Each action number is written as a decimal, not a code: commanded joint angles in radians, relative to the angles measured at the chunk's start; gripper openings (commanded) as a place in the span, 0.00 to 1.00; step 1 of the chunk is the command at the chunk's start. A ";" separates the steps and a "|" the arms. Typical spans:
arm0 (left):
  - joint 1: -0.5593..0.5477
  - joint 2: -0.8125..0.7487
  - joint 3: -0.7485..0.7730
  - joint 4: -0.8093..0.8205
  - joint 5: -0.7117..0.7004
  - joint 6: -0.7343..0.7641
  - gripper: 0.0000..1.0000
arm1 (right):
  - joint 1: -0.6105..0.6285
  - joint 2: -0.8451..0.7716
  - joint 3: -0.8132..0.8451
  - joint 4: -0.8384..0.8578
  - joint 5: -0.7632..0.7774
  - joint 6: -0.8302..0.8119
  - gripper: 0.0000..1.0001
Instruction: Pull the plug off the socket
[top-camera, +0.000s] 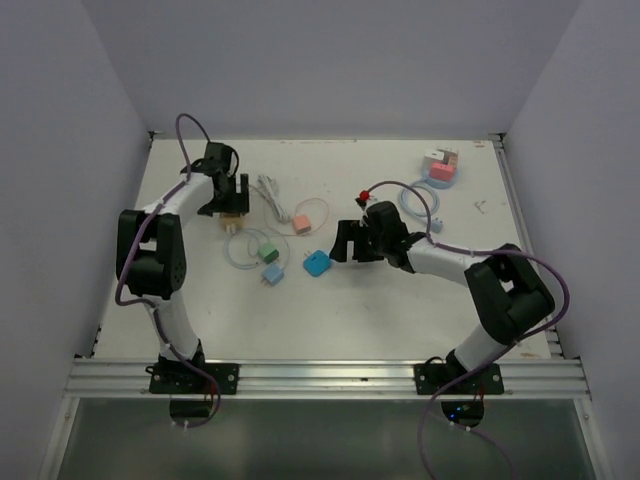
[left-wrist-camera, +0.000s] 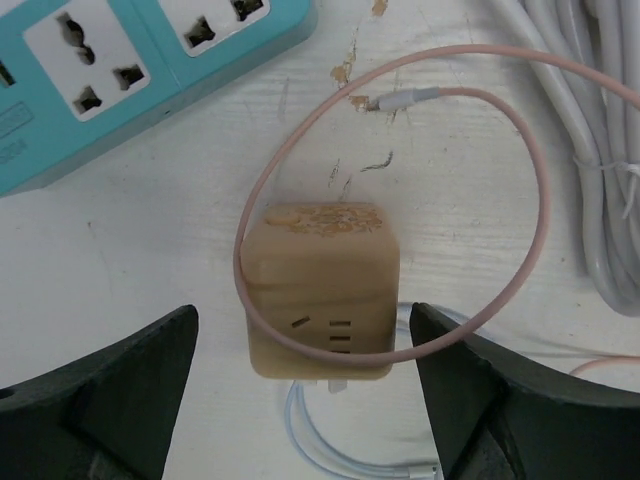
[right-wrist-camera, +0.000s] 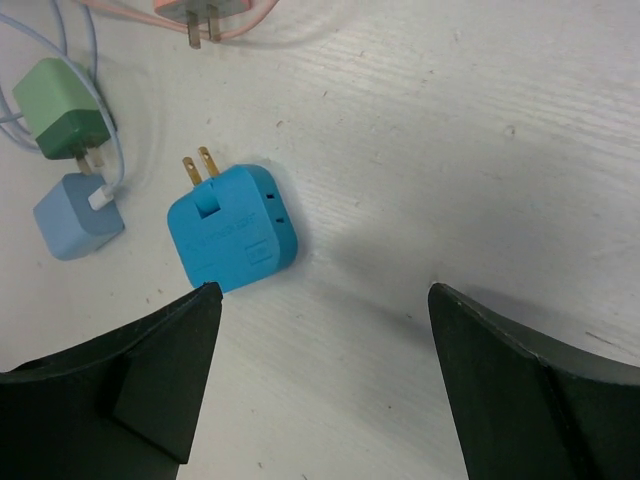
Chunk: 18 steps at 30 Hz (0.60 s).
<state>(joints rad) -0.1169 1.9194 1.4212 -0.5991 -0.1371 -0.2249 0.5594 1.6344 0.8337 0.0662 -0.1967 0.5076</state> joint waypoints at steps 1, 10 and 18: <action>0.014 -0.126 0.022 -0.024 -0.035 0.001 0.91 | -0.012 -0.062 0.044 -0.089 0.117 -0.044 0.88; 0.013 -0.451 -0.092 0.056 0.053 -0.036 1.00 | -0.094 -0.097 0.154 -0.293 0.382 -0.055 0.90; 0.014 -0.913 -0.477 0.310 0.079 -0.051 1.00 | -0.226 0.005 0.320 -0.368 0.473 -0.061 0.90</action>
<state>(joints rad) -0.1112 1.0954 1.0657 -0.4248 -0.0666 -0.2523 0.3683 1.5929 1.0828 -0.2638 0.2111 0.4656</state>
